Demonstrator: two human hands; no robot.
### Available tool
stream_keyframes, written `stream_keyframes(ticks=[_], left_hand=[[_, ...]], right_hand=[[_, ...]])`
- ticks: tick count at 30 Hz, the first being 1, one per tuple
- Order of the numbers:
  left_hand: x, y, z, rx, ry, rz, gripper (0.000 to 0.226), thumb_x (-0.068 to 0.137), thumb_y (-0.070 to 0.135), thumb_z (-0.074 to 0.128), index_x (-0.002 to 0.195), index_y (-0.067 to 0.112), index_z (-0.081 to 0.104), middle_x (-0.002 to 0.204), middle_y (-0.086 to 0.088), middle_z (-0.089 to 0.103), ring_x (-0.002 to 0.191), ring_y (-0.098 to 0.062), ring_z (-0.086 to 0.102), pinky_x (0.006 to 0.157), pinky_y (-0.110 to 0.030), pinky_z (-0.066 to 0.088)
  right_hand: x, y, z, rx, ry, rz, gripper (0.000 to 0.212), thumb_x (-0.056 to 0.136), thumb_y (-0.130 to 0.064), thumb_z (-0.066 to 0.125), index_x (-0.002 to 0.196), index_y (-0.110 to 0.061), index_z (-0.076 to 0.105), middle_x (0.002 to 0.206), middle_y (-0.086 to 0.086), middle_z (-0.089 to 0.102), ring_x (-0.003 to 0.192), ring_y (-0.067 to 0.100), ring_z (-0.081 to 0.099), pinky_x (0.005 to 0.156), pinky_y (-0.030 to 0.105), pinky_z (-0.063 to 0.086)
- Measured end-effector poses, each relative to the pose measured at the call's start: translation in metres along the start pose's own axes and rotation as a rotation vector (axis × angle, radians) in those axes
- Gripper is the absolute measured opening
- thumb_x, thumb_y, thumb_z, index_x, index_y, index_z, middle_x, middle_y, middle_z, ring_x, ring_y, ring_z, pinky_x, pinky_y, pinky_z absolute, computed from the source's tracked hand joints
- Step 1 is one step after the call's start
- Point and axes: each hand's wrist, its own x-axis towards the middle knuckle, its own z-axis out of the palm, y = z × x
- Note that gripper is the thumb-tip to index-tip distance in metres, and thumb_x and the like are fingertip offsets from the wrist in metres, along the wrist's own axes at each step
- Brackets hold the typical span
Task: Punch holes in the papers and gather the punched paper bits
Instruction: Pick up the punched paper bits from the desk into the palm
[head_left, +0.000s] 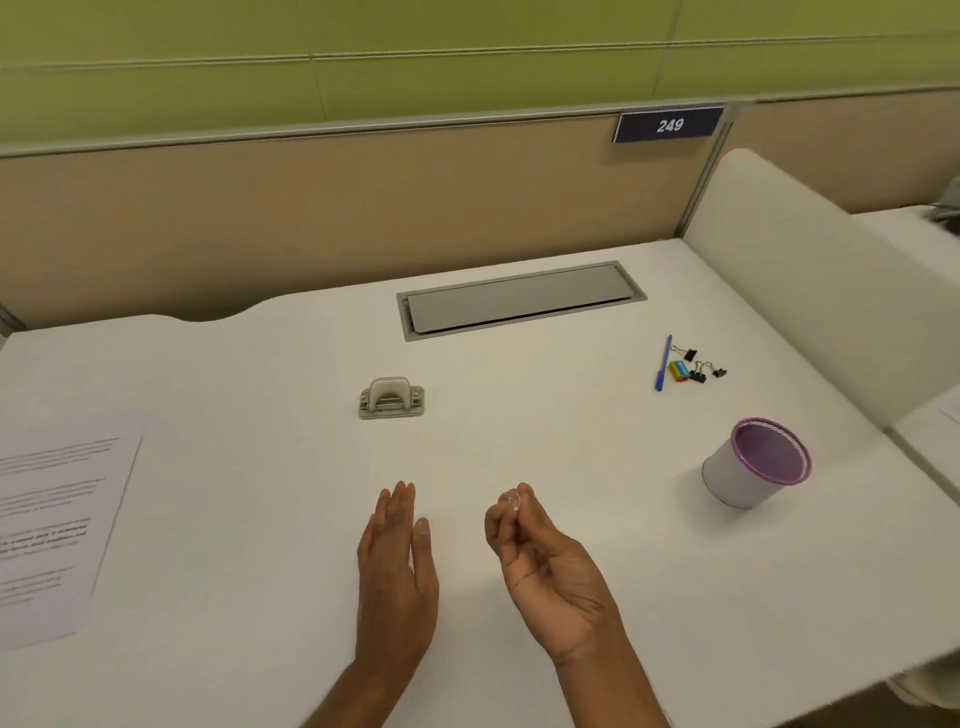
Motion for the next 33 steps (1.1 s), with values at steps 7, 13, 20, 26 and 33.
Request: stream_keyframes(ticks=[7, 13, 20, 26, 33], left_hand=[[0.010, 0.061, 0.055, -0.040, -0.072, 0.097, 0.048, 0.102, 0.032, 0.036, 0.149, 0.024, 0.039, 0.154, 0.016, 0.034, 0.147, 0.004, 0.013, 0.119, -0.032, 0.020], [0.015, 0.096, 0.111, -0.055, -0.167, 0.122, 0.048, 0.102, 0.035, 0.037, 0.149, 0.028, 0.039, 0.155, 0.019, 0.033, 0.147, 0.006, 0.010, 0.119, -0.034, 0.023], [0.022, 0.105, 0.171, 0.042, -0.273, 0.164, 0.048, 0.103, 0.034, 0.036, 0.150, 0.023, 0.039, 0.155, 0.014, 0.035, 0.145, 0.009, 0.007, 0.121, -0.029, 0.017], [0.025, 0.100, 0.202, 0.085, -0.273, 0.172, 0.049, 0.103, 0.034, 0.035, 0.149, 0.020, 0.039, 0.155, 0.012, 0.035, 0.143, 0.013, 0.004, 0.122, -0.028, 0.015], [0.020, 0.091, 0.222, 0.149, -0.250, 0.204, 0.052, 0.102, 0.035, 0.032, 0.149, 0.016, 0.040, 0.156, 0.006, 0.037, 0.149, -0.004, 0.015, 0.123, -0.032, 0.014]], right_hand=[[-0.046, -0.111, 0.018, 0.105, -0.104, -0.187, 0.023, 0.074, 0.013, 0.062, 0.095, 0.010, 0.072, 0.091, 0.019, 0.064, 0.086, 0.030, 0.060, 0.064, 0.030, 0.063], [-0.062, -0.233, 0.013, -0.142, 0.068, -0.594, 0.014, 0.076, 0.007, 0.066, 0.088, 0.005, 0.073, 0.094, 0.013, 0.069, 0.085, 0.022, 0.067, 0.068, 0.024, 0.062], [-0.036, -0.303, -0.008, -0.961, 0.445, -0.937, 0.017, 0.084, 0.002, 0.074, 0.091, -0.012, 0.079, 0.097, 0.004, 0.078, 0.094, 0.016, 0.070, 0.077, 0.021, 0.054], [-0.016, -0.322, -0.017, -1.606, 0.613, -0.989, 0.013, 0.089, -0.007, 0.070, 0.093, -0.013, 0.080, 0.095, -0.003, 0.076, 0.088, 0.011, 0.067, 0.070, 0.014, 0.047], [-0.003, -0.330, -0.021, -1.865, 0.604, -0.946, 0.014, 0.092, -0.003, 0.066, 0.096, -0.009, 0.077, 0.095, 0.000, 0.069, 0.090, 0.016, 0.062, 0.067, 0.010, 0.043]])
